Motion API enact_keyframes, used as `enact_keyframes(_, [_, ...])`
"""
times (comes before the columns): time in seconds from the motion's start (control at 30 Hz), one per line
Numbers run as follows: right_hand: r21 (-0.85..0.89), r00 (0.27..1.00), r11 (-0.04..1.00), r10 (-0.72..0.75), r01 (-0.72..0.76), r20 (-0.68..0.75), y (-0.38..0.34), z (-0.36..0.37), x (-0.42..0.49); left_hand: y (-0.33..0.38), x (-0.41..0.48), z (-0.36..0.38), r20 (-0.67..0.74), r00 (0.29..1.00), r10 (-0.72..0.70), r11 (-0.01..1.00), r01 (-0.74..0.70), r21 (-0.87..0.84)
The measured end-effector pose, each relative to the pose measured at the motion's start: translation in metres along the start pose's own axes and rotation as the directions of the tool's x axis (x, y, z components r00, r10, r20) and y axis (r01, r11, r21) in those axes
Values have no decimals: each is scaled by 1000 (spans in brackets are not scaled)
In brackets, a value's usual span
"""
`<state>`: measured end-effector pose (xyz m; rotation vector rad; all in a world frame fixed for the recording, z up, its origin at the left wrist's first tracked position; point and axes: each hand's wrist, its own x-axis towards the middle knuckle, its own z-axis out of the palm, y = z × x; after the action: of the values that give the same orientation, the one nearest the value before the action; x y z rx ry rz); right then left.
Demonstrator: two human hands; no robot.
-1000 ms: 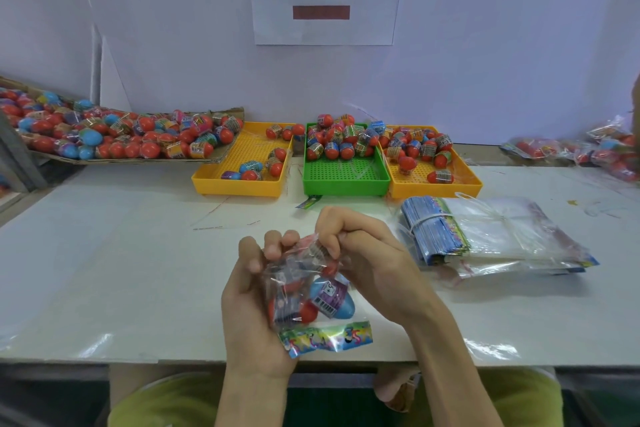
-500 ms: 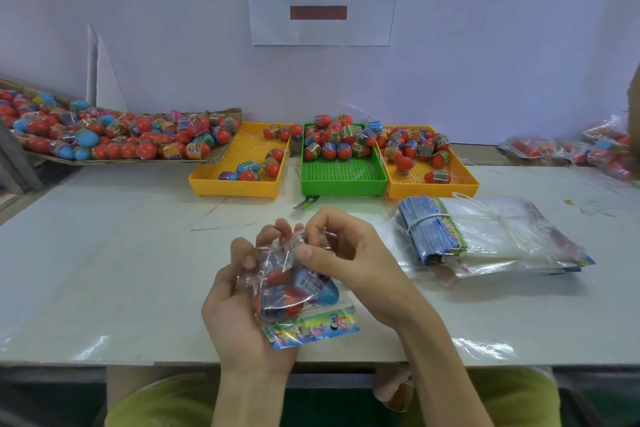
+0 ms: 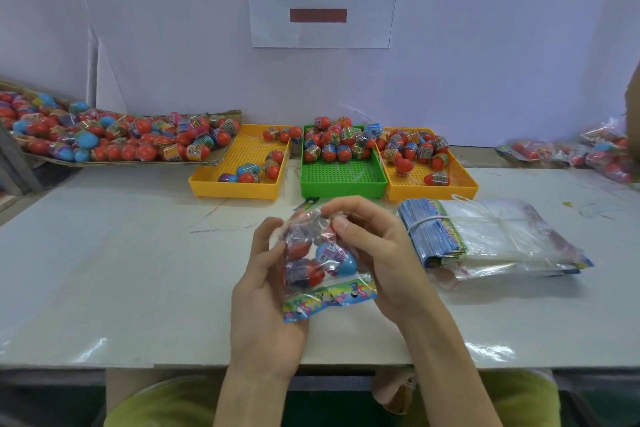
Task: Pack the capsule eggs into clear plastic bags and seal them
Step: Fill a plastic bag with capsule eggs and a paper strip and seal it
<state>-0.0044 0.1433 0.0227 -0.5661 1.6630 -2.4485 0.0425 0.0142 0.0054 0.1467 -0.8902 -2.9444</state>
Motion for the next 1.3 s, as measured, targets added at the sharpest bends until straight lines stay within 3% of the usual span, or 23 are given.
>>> enact_keyframes(0.3, [48, 998, 998, -36, 38, -48, 0, 1, 0, 0, -2, 0, 47, 999, 19, 1000, -18, -15])
enact_keyframes(0.43, [-264, 971, 954, -185, 141, -150, 1, -6, 1, 0, 0, -2, 60, 997, 57, 998, -58, 22])
enact_keyframes(0.57, [-626, 941, 760, -316, 175, -121, -3, -13, 0, -4, 1, -5, 116, 984, 134, 978, -151, 148])
enact_keyframes(0.67, [-729, 955, 667, -290, 154, -64, -9, -16, -3, -8, 3, -4, 121, 971, 208, 951, -230, 205])
enact_keyframes(0.93, [-666, 999, 745, 0, 32, 48, -12, 5, -10, -12, 4, 2, 170, 935, 311, 874, -351, 336])
enact_keyframes(1.03, [-662, 1000, 749, 4, 12, 21, -4, 7, -7, -11, 4, 3, 175, 930, 322, 872, -364, 328])
enact_keyframes(1.3, [-444, 999, 896, -23, 30, 22, 1, 9, -2, -12, 2, 5, 244, 922, 301, 864, -372, 339])
